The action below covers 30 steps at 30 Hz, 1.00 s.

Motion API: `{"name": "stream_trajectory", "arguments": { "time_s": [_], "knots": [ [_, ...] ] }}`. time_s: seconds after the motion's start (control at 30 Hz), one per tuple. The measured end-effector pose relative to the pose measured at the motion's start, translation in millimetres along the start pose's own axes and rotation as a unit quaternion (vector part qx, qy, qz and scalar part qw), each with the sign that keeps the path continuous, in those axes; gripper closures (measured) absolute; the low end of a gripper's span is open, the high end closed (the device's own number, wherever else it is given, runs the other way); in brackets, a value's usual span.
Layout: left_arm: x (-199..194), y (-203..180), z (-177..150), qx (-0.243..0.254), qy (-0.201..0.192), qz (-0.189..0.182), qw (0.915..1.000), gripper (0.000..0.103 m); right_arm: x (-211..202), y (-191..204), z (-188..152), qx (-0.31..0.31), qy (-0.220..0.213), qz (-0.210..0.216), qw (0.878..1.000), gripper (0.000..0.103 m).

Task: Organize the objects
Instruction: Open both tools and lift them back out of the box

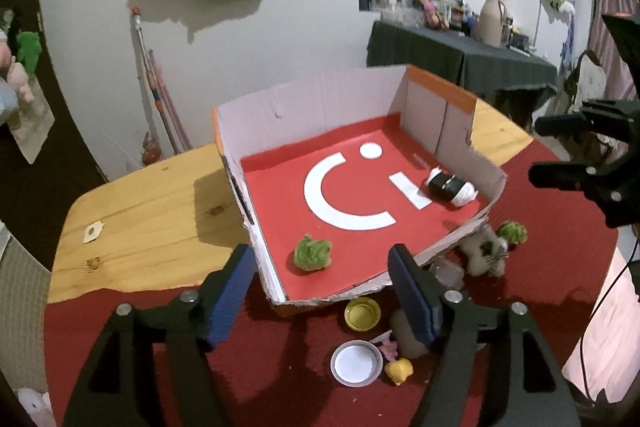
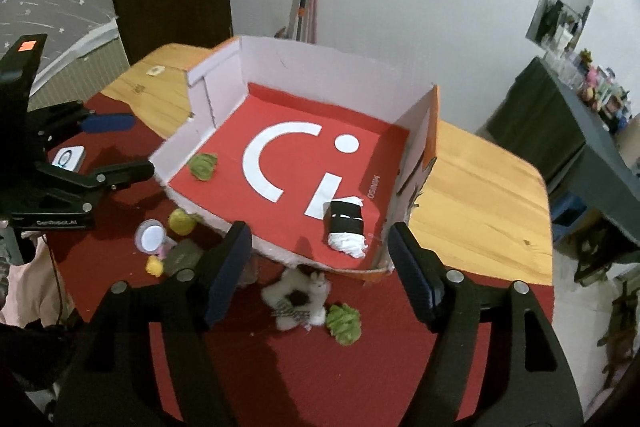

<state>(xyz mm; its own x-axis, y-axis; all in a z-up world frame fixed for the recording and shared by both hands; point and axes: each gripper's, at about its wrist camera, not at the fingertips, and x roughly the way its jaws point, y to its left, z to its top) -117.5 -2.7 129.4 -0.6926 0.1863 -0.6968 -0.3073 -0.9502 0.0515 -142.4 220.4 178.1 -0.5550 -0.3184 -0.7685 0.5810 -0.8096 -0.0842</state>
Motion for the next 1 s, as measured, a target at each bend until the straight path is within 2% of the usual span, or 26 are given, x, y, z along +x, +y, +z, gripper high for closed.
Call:
{"name": "stream_trajectory", "arguments": {
  "time_s": [0.33, 0.5, 0.6, 0.7, 0.8, 1.0],
  "knots": [
    [-45.0, -14.8, -25.8, -0.016, -0.073, 0.040, 0.9963, 0.016, -41.7, 8.6, -31.0, 0.023, -0.065, -0.003, 0.998, 0.021],
    [-57.7, -21.8, -46.0, -0.033, -0.108, 0.074, 0.9908, 0.009, -47.3, 7.0, -55.7, 0.074, -0.090, 0.011, 0.993, 0.020],
    [-62.2, -26.7, -59.1, -0.042, -0.122, 0.084, 0.9880, 0.006, -46.4, 7.4, -71.0, 0.091, -0.105, -0.001, 0.990, 0.019],
    [-62.1, -32.6, -71.7, -0.044, -0.123, 0.089, 0.9874, 0.005, -41.7, 9.5, -84.5, 0.106, -0.117, -0.019, 0.987, 0.018],
    [-59.0, -38.1, -83.2, -0.051, -0.114, 0.078, 0.9891, 0.005, -33.0, 13.2, -97.4, 0.117, -0.120, -0.026, 0.986, 0.017],
    [-43.9, -45.3, -103.5, -0.069, -0.084, 0.051, 0.9927, 0.004, -10.5, 27.4, -116.8, 0.106, -0.124, -0.085, 0.983, 0.017]
  ]
}}
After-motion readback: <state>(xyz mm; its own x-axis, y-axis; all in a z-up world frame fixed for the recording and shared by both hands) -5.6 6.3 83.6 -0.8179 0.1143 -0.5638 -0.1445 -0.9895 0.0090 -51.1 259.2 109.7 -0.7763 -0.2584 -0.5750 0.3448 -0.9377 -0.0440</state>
